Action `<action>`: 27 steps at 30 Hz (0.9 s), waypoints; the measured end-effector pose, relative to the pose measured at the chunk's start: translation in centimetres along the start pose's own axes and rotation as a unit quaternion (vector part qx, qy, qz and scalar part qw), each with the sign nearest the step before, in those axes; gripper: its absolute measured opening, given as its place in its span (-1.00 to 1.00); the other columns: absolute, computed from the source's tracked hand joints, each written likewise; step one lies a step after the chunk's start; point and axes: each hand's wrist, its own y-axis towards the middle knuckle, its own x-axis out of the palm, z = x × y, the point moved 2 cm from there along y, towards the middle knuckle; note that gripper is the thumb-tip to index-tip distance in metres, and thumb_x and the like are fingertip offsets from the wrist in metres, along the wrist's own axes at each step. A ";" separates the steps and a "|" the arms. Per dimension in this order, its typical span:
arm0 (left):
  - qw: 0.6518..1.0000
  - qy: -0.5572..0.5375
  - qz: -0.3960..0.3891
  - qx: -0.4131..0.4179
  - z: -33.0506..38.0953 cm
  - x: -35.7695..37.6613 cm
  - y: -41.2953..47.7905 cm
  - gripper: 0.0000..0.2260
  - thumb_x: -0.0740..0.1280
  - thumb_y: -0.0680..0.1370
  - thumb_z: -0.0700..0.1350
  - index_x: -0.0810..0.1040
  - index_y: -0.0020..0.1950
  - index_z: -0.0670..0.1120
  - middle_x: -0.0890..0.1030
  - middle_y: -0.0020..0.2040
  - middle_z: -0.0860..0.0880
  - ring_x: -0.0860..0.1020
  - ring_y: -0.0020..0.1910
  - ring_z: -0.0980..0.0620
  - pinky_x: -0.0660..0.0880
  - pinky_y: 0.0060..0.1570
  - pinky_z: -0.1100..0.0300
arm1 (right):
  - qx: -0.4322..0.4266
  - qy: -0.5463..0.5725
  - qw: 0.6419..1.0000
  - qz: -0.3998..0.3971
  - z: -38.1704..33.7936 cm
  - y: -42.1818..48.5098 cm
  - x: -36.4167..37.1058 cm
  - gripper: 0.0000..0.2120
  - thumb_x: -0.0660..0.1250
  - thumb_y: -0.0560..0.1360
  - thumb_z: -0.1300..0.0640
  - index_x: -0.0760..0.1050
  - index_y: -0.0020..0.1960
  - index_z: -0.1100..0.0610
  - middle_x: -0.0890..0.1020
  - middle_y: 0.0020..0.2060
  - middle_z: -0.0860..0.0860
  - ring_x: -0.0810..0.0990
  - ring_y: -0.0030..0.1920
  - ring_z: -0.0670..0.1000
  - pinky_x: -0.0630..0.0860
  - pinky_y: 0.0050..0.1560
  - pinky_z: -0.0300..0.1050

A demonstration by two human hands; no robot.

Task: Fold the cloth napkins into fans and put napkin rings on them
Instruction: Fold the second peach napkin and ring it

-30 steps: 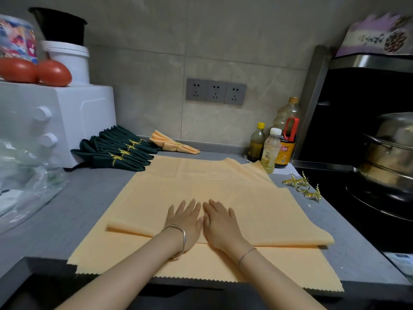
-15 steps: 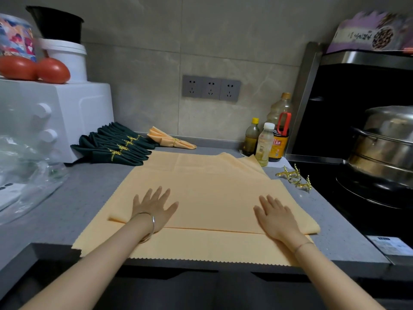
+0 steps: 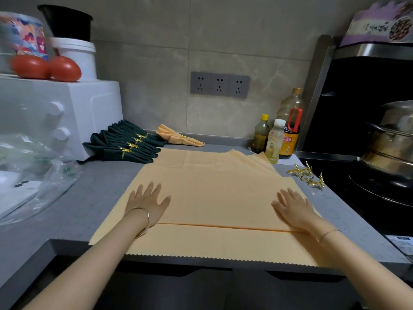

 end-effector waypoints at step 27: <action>0.997 -0.046 0.035 -0.044 -0.3 0.4 0.3 -0.31 -0.09 0.57 0.30 -0.21 0.57 -0.02 -0.22 0.57 -0.01 -0.25 0.53 -0.09 -0.24 0.50 0.03 | -0.248 0.097 0.964 -0.021 -27.5 12.3 1.8 -0.62 0.27 0.52 -0.09 0.40 0.27 0.05 0.53 0.24 0.04 0.45 0.25 0.10 0.27 0.27 -0.04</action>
